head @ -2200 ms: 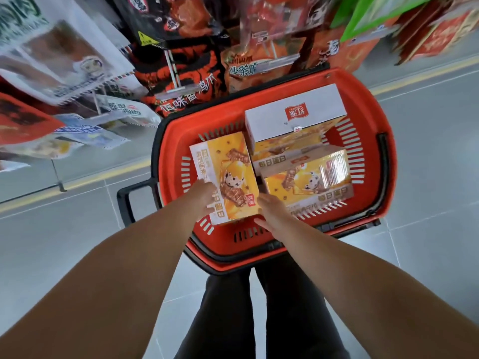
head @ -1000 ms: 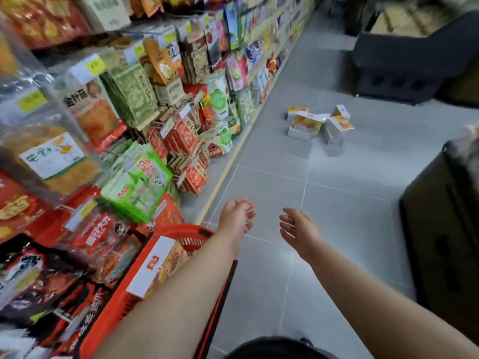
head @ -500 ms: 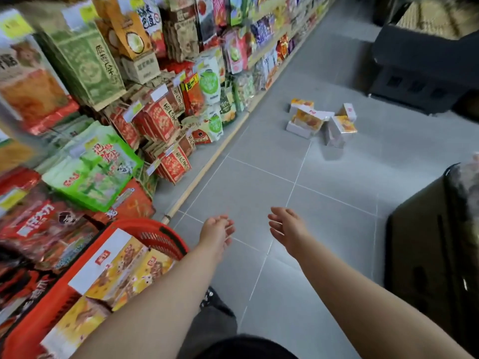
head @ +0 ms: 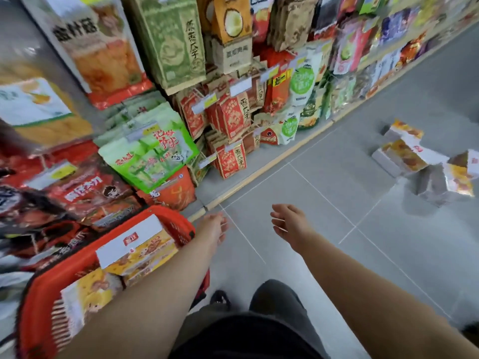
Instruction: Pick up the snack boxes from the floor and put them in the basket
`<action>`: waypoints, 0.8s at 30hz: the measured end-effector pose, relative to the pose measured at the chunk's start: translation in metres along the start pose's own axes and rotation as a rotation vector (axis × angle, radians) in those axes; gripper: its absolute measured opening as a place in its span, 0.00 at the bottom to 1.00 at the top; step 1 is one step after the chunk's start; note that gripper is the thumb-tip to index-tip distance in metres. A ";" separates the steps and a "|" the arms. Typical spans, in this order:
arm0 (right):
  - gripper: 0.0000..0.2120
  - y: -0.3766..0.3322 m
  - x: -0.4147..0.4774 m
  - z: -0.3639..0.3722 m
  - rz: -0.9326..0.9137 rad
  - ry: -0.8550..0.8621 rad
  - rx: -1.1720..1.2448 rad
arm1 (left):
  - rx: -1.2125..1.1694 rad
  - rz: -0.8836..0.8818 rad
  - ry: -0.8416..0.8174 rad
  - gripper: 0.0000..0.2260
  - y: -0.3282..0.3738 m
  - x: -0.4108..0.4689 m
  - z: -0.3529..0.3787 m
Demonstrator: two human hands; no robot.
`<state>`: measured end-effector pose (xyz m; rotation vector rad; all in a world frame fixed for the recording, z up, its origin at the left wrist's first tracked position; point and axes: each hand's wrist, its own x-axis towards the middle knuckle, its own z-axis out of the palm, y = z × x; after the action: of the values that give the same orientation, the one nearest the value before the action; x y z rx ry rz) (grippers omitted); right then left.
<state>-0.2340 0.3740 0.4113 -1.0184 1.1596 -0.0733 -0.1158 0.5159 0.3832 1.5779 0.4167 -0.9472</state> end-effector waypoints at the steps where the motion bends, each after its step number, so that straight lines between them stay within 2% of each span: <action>1: 0.04 -0.012 0.015 0.011 0.005 -0.050 -0.052 | -0.036 0.004 0.048 0.11 0.007 0.009 -0.004; 7: 0.04 -0.072 0.090 0.066 0.011 -0.300 -0.364 | -0.165 -0.038 0.265 0.13 0.023 0.059 -0.023; 12: 0.04 -0.097 0.141 0.110 -0.076 -0.560 -0.929 | -0.324 -0.115 0.481 0.12 0.006 0.079 -0.011; 14: 0.08 -0.094 0.154 0.126 -0.139 -0.691 -1.141 | -0.387 -0.175 0.549 0.10 -0.008 0.079 -0.004; 16: 0.08 -0.084 0.166 0.142 -0.196 -0.833 -1.322 | -0.372 -0.239 0.579 0.06 -0.022 0.080 0.001; 17: 0.05 -0.077 0.172 0.149 -0.197 -0.895 -1.401 | -0.344 -0.268 0.600 0.07 -0.031 0.082 0.001; 18: 0.06 -0.068 0.178 0.156 -0.200 -0.954 -1.479 | -0.307 -0.288 0.625 0.08 -0.040 0.085 0.001; 20: 0.15 -0.048 0.190 0.169 -0.243 -1.071 -1.646 | -0.230 -0.305 0.649 0.11 -0.057 0.093 -0.003; 24: 0.23 0.001 0.213 0.199 -0.434 -1.290 -1.962 | -0.076 -0.336 0.634 0.17 -0.087 0.121 -0.018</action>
<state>0.0168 0.3859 0.2630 -2.3345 -0.6231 1.4155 -0.0989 0.5260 0.2347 1.7490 1.1749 -0.6427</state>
